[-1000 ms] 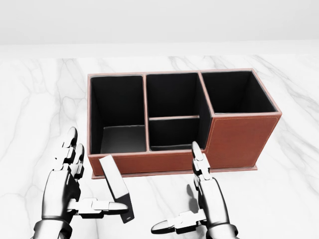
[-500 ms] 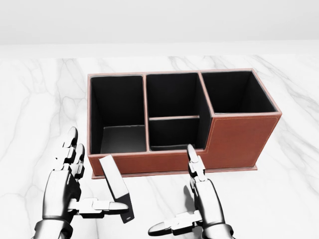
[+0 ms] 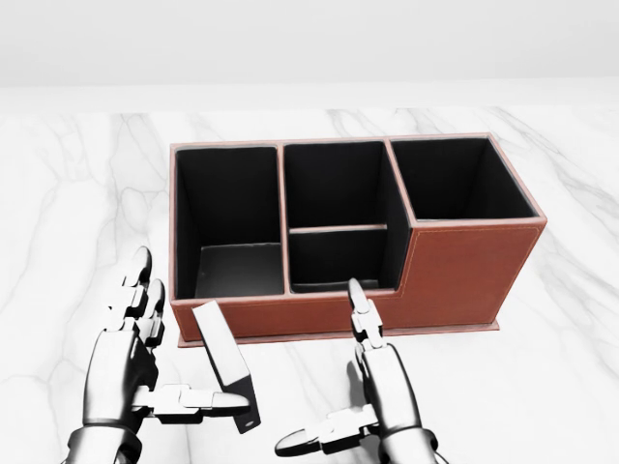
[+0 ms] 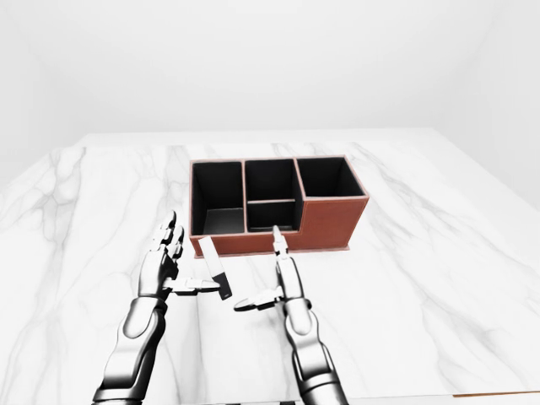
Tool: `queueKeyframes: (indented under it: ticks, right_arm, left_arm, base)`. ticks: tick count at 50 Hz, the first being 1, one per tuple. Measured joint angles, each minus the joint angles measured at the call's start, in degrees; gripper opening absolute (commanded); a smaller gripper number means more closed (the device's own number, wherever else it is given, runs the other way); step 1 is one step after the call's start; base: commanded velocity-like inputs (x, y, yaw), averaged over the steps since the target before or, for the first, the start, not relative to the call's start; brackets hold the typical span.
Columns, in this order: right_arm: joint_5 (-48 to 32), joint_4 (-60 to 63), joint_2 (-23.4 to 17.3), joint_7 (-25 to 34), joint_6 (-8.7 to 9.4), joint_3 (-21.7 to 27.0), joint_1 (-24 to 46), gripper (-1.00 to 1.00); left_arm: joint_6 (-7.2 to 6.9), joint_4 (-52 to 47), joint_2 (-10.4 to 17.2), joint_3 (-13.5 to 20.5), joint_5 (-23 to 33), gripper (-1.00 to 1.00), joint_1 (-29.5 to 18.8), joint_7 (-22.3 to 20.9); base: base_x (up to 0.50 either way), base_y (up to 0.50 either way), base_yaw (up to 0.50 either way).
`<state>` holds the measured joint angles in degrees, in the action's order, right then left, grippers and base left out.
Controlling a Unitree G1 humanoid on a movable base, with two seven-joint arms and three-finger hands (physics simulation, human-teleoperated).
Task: Pick up the book and place it in the right compartment of the caddy.
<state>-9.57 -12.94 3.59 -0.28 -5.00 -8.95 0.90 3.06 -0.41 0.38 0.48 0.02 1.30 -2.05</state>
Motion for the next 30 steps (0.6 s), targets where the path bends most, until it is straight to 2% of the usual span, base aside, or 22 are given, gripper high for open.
queueKeyframes:
  ticks: [30]
  right_arm:
    - [-1.9,-4.1,2.1,-1.5,0.00,-1.6,3.2,1.00]
  left_arm:
    - [0.02,-0.2,0.0,-0.1,0.1,1.00,0.2,-0.1]
  base:
    - [0.00,0.00,0.00]
